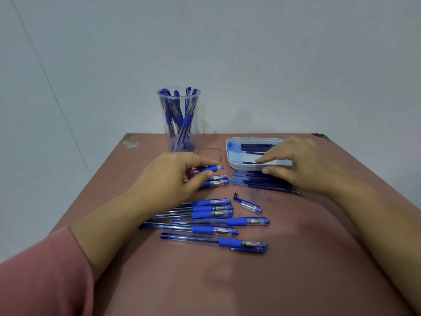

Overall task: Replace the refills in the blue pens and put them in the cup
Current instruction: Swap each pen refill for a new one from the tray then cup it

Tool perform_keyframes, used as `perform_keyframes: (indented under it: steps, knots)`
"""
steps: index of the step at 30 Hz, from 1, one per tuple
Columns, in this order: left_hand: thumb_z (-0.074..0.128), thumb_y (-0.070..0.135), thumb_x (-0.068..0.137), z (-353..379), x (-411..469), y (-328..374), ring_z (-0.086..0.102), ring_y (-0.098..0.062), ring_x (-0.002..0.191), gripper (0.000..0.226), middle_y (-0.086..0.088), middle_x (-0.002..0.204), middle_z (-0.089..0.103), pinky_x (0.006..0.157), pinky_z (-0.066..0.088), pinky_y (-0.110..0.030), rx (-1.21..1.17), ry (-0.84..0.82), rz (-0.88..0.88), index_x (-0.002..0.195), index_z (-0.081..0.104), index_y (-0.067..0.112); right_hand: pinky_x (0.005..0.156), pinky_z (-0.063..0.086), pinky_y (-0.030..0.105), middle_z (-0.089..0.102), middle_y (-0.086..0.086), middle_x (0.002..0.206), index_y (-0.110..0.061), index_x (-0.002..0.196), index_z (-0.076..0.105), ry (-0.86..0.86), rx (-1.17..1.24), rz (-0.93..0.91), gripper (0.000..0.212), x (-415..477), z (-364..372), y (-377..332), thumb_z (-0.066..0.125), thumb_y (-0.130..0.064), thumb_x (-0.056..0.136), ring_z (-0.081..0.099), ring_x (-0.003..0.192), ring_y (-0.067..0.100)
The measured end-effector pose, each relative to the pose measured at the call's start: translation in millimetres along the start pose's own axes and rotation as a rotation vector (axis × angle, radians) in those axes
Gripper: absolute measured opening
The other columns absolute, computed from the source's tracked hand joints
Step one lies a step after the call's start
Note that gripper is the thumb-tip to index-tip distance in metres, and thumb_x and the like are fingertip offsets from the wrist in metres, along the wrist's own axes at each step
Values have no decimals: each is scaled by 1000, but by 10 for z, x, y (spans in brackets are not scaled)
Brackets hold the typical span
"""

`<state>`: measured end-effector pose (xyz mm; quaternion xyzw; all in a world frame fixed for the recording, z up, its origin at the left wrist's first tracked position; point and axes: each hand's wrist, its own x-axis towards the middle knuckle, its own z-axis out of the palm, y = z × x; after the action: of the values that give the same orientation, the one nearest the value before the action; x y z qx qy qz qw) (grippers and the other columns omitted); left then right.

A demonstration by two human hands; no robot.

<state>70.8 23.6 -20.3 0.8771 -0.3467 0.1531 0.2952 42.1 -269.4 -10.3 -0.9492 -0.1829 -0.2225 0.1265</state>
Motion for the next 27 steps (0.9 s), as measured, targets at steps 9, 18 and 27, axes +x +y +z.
perform_keyframes:
  steps: [9,18,27]
  knots:
    - [63,40,90,-1,-7,14,60,2,82,28,21,98,70,73,52,-23,-8,-13,-2,117,68,38,94,41,27,66,-18,106,-36,97,70,-207,233,266,18,149,17,83,54,-28,95,56,106,4]
    - [62,39,90,11,-8,21,60,2,85,29,20,101,70,76,52,-23,-9,-37,9,118,67,38,96,46,41,69,-13,105,-33,88,72,-278,215,292,42,157,81,119,33,-46,89,60,103,13]
    - [63,38,90,14,-17,5,61,1,84,28,21,99,69,76,54,-27,-8,-46,1,118,68,37,66,35,-4,64,-15,97,-33,102,69,-366,160,302,13,366,-88,155,59,-31,94,54,84,-5]
